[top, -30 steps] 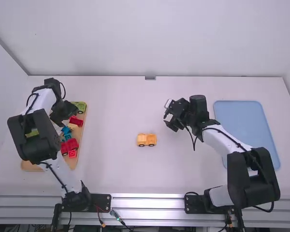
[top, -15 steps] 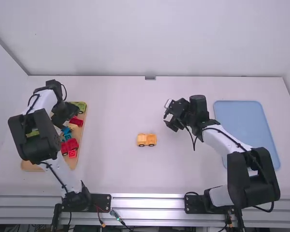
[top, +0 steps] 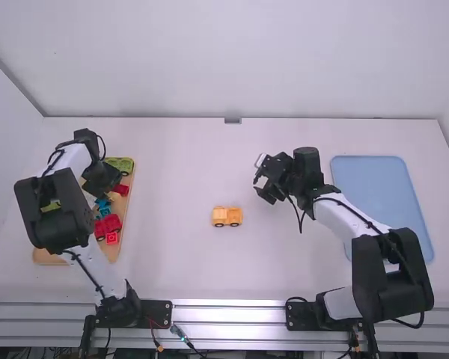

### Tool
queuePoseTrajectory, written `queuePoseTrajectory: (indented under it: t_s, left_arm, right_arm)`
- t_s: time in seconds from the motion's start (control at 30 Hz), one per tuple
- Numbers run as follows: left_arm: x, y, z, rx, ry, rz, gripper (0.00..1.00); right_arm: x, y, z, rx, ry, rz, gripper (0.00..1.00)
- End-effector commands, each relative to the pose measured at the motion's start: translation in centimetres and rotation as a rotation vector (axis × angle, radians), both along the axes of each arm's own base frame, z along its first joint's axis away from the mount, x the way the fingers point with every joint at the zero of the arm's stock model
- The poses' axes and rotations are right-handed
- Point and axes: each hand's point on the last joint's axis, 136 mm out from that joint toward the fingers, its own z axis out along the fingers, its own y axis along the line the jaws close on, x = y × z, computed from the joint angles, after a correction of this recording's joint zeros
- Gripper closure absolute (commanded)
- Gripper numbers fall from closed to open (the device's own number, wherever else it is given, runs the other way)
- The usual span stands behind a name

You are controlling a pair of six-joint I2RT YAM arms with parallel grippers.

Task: Assemble lego blocks to make yellow taxi

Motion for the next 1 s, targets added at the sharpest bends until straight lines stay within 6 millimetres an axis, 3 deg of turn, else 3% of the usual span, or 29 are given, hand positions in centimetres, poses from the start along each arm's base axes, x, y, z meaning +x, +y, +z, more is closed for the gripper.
queuePoseTrajectory:
  t_s: [0.0,0.13,0.33,0.67,0.97]
  left_arm:
    - [-0.7,0.2,-0.1,0.022,0.023,0.011,0.51]
    - [-1.4,0.6,-0.1,0.045,0.053,0.047,0.51]
    - [-1.7,0.4,-0.1,0.039,0.067,0.046,0.64]
    - [-1.8,0.1,-0.5,0.035,0.065,0.041,0.57]
    - [-1.8,0.0,-1.5,0.034,0.053,0.041,0.57]
  right_arm:
    - [0.0,-0.1,0.5,0.008,-0.009,-0.006,0.01]
    - [0.0,-0.1,0.5,0.008,-0.009,-0.006,0.01]
    - [0.0,-0.1,0.5,0.007,-0.005,-0.005,0.01]
    - [-0.3,-0.1,0.1,0.002,0.013,-0.005,0.01]
    - [-0.3,-0.2,0.1,0.002,0.016,-0.007,0.01]
